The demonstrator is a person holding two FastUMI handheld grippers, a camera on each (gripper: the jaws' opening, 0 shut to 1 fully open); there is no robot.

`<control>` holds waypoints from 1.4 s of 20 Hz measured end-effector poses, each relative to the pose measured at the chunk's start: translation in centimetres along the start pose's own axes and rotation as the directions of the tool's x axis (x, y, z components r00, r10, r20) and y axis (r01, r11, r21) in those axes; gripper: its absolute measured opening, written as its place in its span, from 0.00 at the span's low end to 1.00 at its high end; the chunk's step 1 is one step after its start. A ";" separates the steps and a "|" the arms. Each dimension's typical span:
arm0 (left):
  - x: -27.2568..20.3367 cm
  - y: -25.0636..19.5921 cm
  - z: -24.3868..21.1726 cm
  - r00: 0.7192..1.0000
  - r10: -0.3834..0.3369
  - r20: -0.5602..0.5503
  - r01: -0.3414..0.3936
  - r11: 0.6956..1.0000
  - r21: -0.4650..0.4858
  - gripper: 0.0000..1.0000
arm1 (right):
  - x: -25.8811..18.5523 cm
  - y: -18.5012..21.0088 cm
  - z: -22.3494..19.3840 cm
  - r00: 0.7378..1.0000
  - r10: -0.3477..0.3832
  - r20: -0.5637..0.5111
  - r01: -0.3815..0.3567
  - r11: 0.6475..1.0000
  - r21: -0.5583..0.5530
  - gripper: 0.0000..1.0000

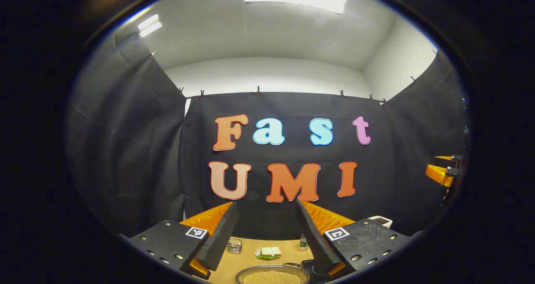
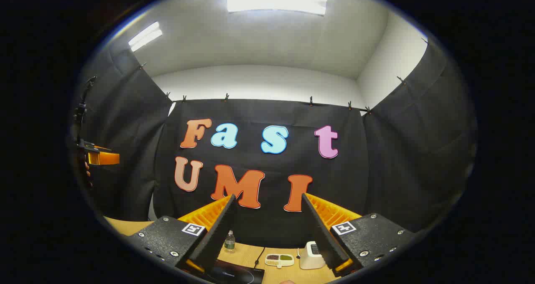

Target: First push the handle of the pot to place it horizontally, then grasp the pot with both hands and set it on the induction cooktop.

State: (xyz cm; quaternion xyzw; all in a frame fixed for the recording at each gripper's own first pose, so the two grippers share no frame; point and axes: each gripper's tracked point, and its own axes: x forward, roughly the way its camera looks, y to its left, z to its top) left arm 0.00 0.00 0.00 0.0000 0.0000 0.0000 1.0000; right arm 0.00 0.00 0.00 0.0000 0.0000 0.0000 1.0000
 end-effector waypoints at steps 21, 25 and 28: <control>0.9 -2.7 -1.8 0.993 -0.117 0.031 0.117 0.993 0.004 0.84 | 0.4 -0.2 -2.0 1.000 0.008 -0.010 -0.008 1.000 -0.009 0.95; 0.7 -3.2 -5.1 0.991 -0.133 -0.005 0.133 0.991 0.033 0.84 | 0.0 0.1 -2.8 1.000 0.023 0.000 -0.023 1.000 -0.002 0.95; 0.7 -3.6 -7.6 0.988 -0.143 -0.066 0.146 0.988 0.042 0.84 | 0.0 0.3 -3.8 1.000 0.030 -0.003 -0.030 1.000 -0.005 0.94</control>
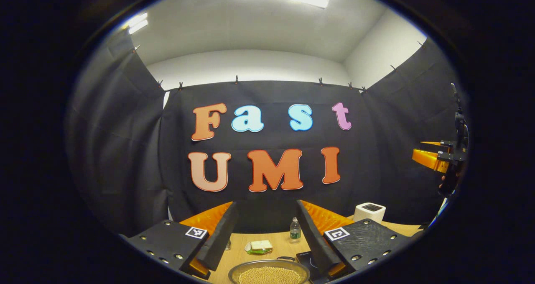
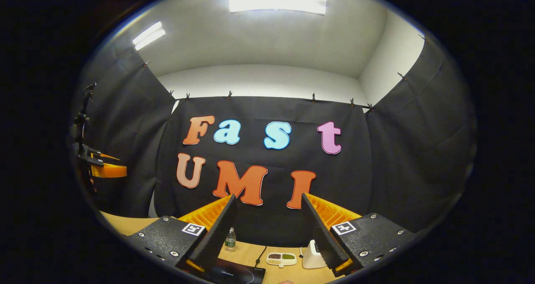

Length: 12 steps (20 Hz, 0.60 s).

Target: First push the handle of the pot to place it horizontally, then grasp the pot with both hands and set it on the induction cooktop.

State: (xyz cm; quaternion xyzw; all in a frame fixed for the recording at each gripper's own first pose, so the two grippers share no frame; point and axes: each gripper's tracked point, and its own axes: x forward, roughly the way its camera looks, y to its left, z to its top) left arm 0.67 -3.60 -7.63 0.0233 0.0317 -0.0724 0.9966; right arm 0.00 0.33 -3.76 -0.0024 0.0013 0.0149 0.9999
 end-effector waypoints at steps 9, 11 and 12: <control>-0.3 -1.8 -11.2 0.955 -0.072 -0.287 0.082 0.996 0.022 0.32 | 0.1 0.8 -4.1 0.999 0.022 -0.040 -0.022 1.000 -0.012 0.94; -1.1 -2.4 -14.4 0.926 -0.081 -0.368 0.096 0.995 0.022 0.10 | 0.0 0.9 -5.2 0.998 0.027 -0.056 -0.028 0.999 -0.020 0.94; -1.3 -2.8 -15.8 0.909 -0.094 -0.405 0.111 0.994 0.020 0.12 | -0.1 1.1 -5.4 0.998 0.032 -0.053 -0.034 0.999 -0.024 0.95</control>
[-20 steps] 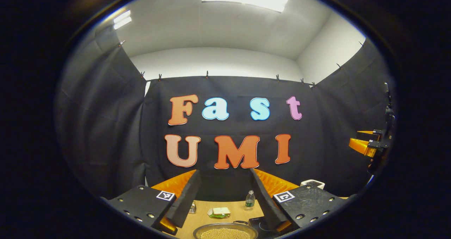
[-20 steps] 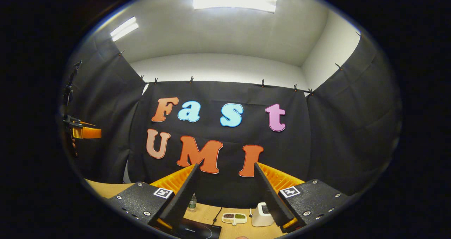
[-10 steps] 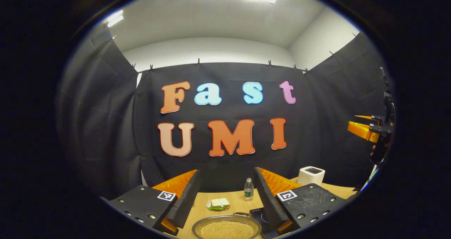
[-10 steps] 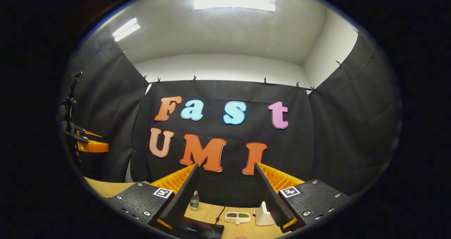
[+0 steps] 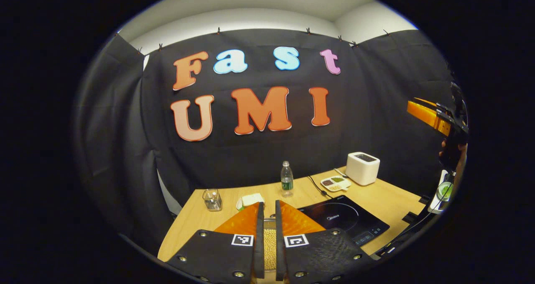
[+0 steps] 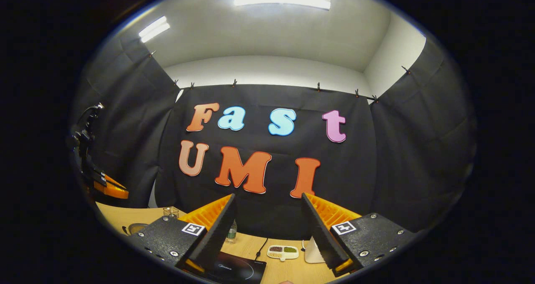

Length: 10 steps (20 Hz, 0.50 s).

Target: First push the handle of the pot to place it horizontally, then grasp the pot with both hands and set it on the induction cooktop.

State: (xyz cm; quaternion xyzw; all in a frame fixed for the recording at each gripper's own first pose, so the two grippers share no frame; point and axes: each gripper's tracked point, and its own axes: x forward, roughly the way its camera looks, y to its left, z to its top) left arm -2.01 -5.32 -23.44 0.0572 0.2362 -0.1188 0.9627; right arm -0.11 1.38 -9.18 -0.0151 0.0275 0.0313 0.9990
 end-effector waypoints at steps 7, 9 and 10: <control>0.6 0.3 -10.7 0.946 -0.011 -0.324 -0.020 0.996 -0.092 0.06 | -0.5 0.9 -1.5 1.000 -0.013 0.028 0.014 0.998 -0.056 0.95; 0.3 0.2 -13.8 0.903 -0.013 -0.430 -0.042 0.992 -0.118 0.06 | -0.5 1.2 -2.4 1.000 -0.007 0.013 0.008 0.999 -0.043 0.95; -0.3 0.0 -15.5 0.873 -0.024 -0.487 -0.053 0.988 -0.145 0.06 | -0.5 1.4 -2.8 1.000 -0.004 0.004 0.004 0.999 -0.034 0.95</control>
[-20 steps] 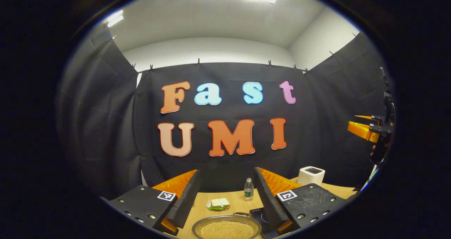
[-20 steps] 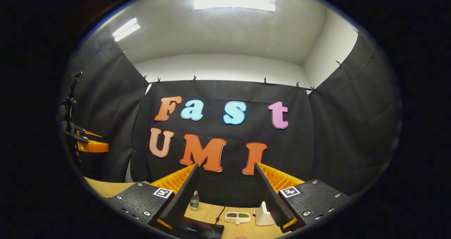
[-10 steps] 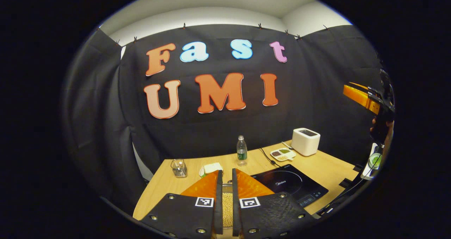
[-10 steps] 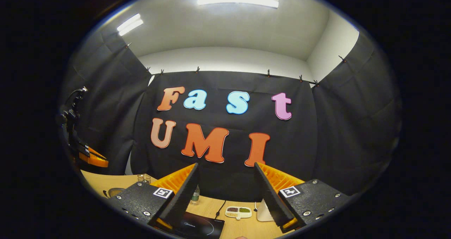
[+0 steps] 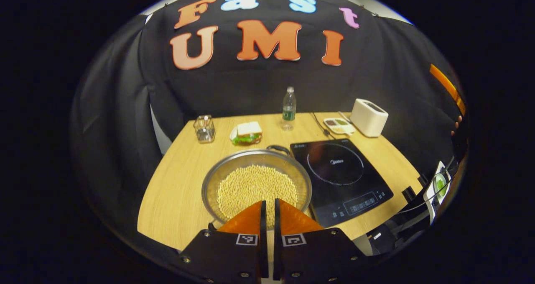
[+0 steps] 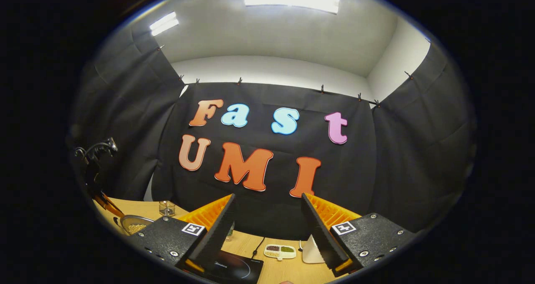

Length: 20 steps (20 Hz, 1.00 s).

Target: First push the handle of the pot to place it horizontally, then grasp the pot with both hands and set it on the induction cooktop.

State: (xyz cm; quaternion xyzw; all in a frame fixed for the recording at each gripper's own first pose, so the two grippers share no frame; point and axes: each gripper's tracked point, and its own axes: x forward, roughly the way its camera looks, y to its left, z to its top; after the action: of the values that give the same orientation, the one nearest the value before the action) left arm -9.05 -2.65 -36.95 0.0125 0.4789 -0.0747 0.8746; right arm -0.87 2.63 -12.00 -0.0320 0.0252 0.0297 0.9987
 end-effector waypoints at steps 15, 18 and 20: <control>4.6 4.1 -11.9 0.926 -0.003 -0.377 -0.094 0.967 -0.238 0.05 | -0.2 0.8 -3.6 0.998 0.012 -0.066 -0.010 0.999 0.033 0.95; 5.4 4.7 -12.2 0.920 -0.012 -0.392 -0.096 0.962 -0.255 0.05 | 0.1 0.9 -4.0 0.997 0.005 -0.072 -0.003 1.000 0.029 0.95; 5.6 4.6 -12.3 0.917 -0.034 -0.399 -0.081 0.960 -0.268 0.03 | 0.2 1.3 -4.5 0.997 0.008 -0.082 -0.005 0.999 0.035 0.95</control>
State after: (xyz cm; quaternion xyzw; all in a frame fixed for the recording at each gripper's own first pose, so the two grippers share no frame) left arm -15.73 2.37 -48.55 -0.0901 0.6526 0.0082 0.7523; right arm -1.00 3.64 -16.57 -0.0157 0.0669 0.0313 0.9971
